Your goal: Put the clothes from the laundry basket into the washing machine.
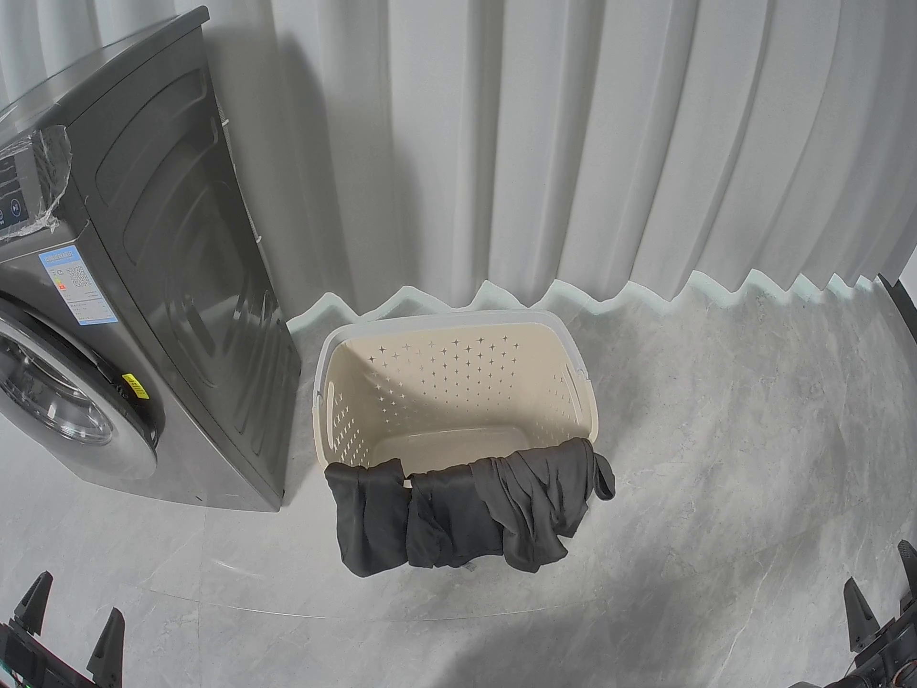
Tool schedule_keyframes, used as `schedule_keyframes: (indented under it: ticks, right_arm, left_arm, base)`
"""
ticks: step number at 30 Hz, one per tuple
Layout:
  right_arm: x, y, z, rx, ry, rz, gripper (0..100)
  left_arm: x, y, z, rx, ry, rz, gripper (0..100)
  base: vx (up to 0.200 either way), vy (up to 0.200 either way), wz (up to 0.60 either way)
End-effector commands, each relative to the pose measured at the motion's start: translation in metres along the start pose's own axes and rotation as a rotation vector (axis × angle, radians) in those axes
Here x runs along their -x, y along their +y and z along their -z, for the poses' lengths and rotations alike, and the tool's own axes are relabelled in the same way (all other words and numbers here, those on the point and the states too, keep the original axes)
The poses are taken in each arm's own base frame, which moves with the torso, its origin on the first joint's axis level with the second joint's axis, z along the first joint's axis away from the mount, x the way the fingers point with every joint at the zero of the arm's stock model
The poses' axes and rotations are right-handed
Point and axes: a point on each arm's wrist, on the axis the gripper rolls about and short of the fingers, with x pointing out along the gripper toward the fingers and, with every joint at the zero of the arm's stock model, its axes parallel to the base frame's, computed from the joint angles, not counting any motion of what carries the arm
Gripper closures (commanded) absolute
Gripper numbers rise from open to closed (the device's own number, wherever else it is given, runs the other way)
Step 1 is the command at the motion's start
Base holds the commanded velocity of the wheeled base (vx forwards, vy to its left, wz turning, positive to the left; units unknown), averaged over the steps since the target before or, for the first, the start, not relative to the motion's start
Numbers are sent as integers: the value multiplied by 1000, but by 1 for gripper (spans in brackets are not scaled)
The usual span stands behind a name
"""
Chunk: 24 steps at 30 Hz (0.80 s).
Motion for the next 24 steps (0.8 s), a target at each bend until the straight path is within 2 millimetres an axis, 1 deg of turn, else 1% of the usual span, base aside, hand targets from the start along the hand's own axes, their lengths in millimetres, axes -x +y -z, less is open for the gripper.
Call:
schedule_keyframes:
  ticks: [1, 2, 8, 14, 23, 24]
  right_arm:
    - [0, 0, 5, 0, 0, 0, 0]
    - [0, 0, 5, 0, 0, 0, 0]
    - [0, 0, 5, 0, 0, -2, 0]
    - [0, 0, 5, 0, 0, 0, 0]
    - [0, 0, 5, 0, 0, 0, 0]
    - [0, 0, 5, 0, 0, 0, 0]
  left_arm:
    - [0, 0, 5, -1, -1, 1, 0]
    - [0, 0, 5, 1, -1, 1, 0]
    - [0, 0, 5, 1, -1, 1, 0]
    - [0, 0, 5, -1, -1, 3, 0]
    - [0, 0, 5, 1, -1, 1, 0]
    - [0, 0, 5, 1, 0, 1, 0]
  base:
    - [200, 0, 0]
    - [200, 0, 0]
    - [0, 0, 0]
    - [200, 0, 0]
    - [0, 0, 0]
    - [0, -200, 0]
